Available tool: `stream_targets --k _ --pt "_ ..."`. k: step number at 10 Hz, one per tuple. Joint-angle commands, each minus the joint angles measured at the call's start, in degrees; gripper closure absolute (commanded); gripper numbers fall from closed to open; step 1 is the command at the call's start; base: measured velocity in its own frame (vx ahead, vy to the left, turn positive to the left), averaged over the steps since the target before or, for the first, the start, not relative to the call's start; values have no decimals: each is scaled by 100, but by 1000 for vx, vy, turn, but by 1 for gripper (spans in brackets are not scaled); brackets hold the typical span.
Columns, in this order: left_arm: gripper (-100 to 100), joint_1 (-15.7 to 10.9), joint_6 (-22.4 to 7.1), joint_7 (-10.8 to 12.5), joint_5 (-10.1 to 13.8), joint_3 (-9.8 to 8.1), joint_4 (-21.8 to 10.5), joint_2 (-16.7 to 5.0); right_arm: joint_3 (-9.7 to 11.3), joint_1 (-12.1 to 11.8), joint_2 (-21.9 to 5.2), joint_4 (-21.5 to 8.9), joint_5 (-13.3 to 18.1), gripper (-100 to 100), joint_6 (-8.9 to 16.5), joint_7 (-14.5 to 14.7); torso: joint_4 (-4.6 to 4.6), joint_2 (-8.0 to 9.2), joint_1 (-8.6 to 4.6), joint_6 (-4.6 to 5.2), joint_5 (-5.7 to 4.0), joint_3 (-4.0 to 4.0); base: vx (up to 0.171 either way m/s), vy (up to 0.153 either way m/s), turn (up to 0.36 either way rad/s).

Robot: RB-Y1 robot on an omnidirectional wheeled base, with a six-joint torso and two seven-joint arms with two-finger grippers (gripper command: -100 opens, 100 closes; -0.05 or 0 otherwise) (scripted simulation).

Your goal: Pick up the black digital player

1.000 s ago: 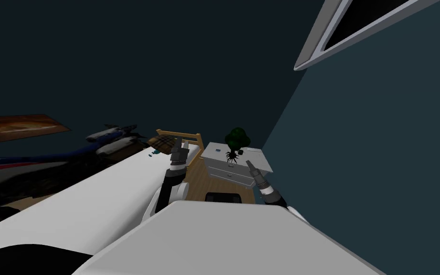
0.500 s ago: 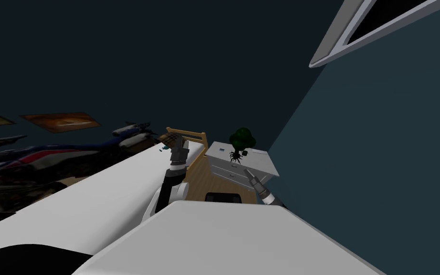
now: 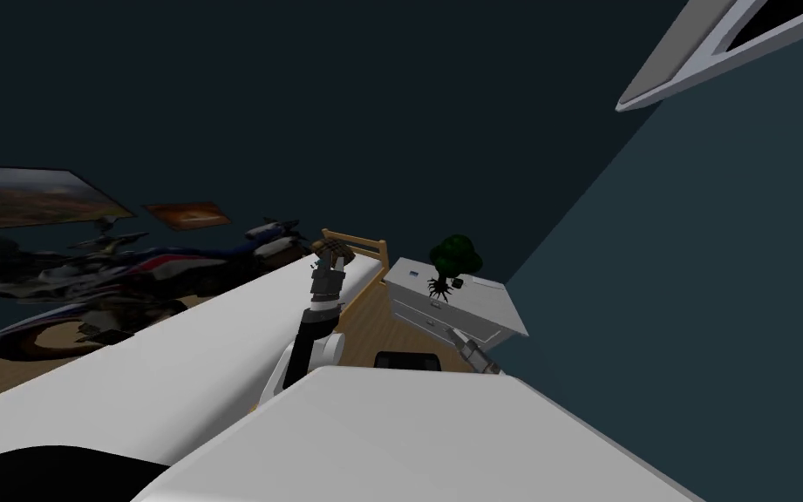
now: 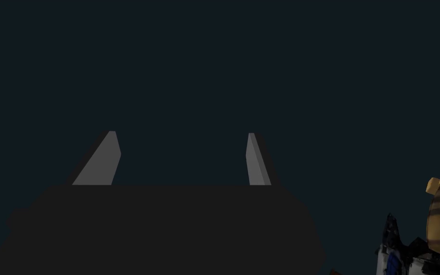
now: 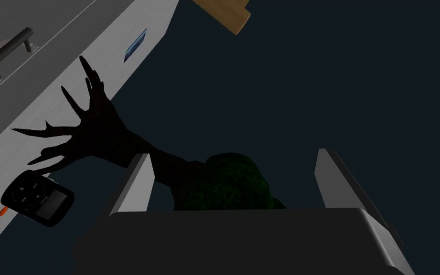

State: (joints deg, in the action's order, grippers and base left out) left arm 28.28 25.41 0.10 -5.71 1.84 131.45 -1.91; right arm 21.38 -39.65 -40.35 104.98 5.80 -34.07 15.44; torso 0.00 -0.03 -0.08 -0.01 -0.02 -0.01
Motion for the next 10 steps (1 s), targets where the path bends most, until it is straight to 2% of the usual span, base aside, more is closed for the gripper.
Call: stream_targets --k 1,2,3,4,5,6,7,8,9,10 --pt "0 0 0 0 0 0 0 0 51 -129 -196 -15 23 -100 18 63 0 0 0 0 0 0 4 2 168" --pt "0 1 0 0 0 -1 0 0 176 -208 -424 -248 60 -100 40 131 0 0 -1 5 1 0 11 5 280" --pt "0 0 0 0 0 0 0 0 176 -208 -486 -248 60 -100 40 131 -1 -3 -1 1 0 -1 10 -1 141" --pt "0 1 0 0 0 -1 0 0 298 -286 -696 -488 98 -100 63 198 -1 -4 -2 5 0 -2 13 4 229" --pt "0 1 0 0 0 0 0 0 298 -286 -772 -488 98 -100 63 198 -1 -5 -3 2 0 -3 15 0 205" --pt "0 1 0 0 0 -1 0 0 417 -364 -993 -732 135 -100 86 262 -1 -6 -3 4 0 -4 21 1 352" --pt "0 1 0 0 0 0 0 0 417 -364 -1054 -732 135 -100 86 262 -2 -8 -3 1 0 -5 24 -10 140" --pt "0 2 0 0 0 -1 0 0 533 -443 -1286 -940 172 -100 109 323 -2 -10 -5 7 0 -5 34 -3 339" --pt "0 1 0 0 0 0 0 0 533 -443 -1330 -979 172 -100 109 323 -2 -14 -4 0 -1 -8 32 -12 132" --pt "0 2 0 0 0 -1 0 0 646 -522 -1540 -1174 209 -100 132 382 -3 -14 -6 8 -1 -8 41 -9 257"
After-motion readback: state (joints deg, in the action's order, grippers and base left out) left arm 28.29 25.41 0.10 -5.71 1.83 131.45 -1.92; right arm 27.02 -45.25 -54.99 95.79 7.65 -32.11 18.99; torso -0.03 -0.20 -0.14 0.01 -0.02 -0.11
